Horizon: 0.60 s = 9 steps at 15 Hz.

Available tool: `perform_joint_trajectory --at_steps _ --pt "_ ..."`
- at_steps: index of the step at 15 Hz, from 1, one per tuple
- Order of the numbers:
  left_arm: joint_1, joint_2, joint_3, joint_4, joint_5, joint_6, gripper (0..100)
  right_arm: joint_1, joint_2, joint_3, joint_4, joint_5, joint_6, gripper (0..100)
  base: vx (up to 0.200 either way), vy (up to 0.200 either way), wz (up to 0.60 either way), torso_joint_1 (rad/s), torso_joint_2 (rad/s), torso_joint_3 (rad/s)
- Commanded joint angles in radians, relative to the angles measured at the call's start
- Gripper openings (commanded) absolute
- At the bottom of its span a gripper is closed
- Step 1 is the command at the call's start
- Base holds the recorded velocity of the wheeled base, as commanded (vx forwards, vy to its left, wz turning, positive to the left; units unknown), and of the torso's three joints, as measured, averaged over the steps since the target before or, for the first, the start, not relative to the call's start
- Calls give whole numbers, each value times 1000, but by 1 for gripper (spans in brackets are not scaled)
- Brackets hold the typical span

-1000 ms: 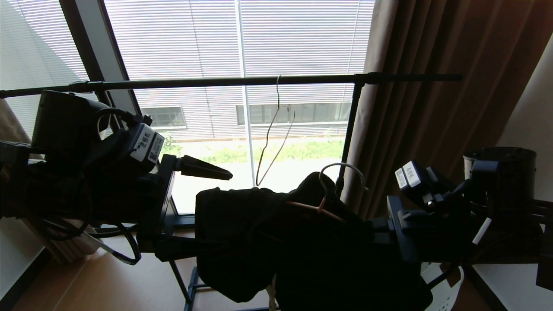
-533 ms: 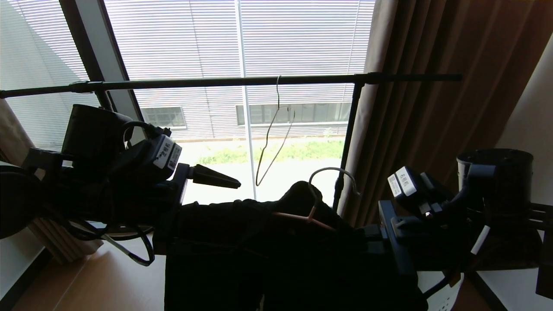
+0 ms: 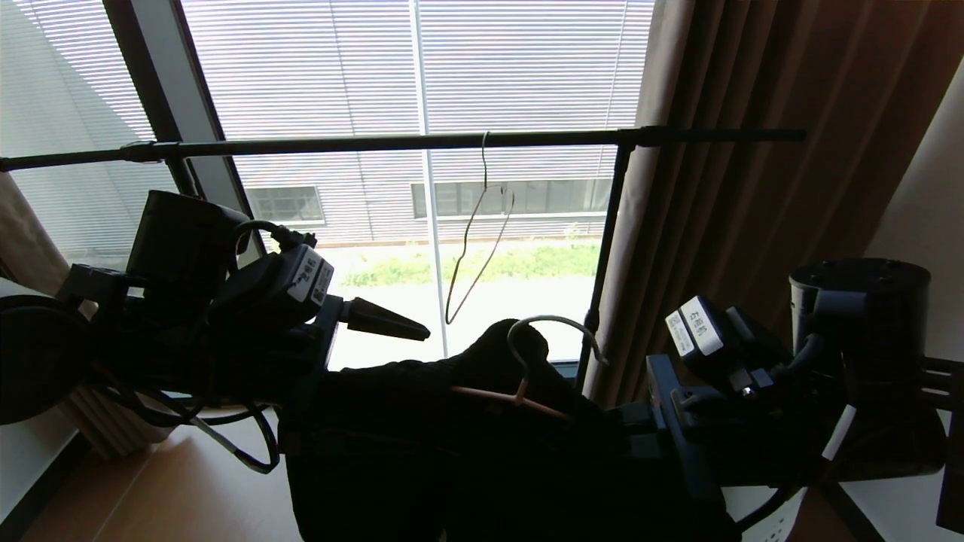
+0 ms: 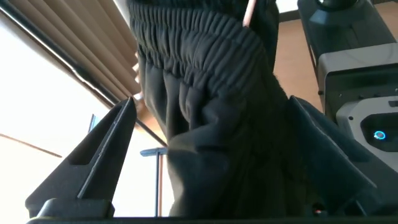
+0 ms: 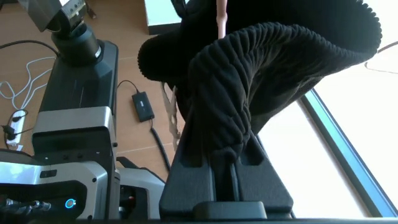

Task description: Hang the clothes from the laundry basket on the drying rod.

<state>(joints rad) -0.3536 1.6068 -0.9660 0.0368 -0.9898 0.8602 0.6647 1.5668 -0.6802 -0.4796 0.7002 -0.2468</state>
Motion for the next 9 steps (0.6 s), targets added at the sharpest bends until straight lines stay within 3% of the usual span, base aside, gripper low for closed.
perform_joint_trajectory --at_steps 1,2,3,9 --pt "-15 19 1 2 8 -6 100 3 -7 -16 -5 -1 0 0 0 0 0 0 0 0" --pt "-22 24 1 3 16 -7 100 3 -7 -18 -10 -1 0 0 0 0 0 0 0 0" --pt "-24 30 1 3 33 -7 0 3 -7 -21 -13 -1 0 0 0 0 0 0 0 0" --pt "-28 31 -13 -5 62 -69 0 -16 9 -22 -21 2 0 0 0 0 0 0 0 0"
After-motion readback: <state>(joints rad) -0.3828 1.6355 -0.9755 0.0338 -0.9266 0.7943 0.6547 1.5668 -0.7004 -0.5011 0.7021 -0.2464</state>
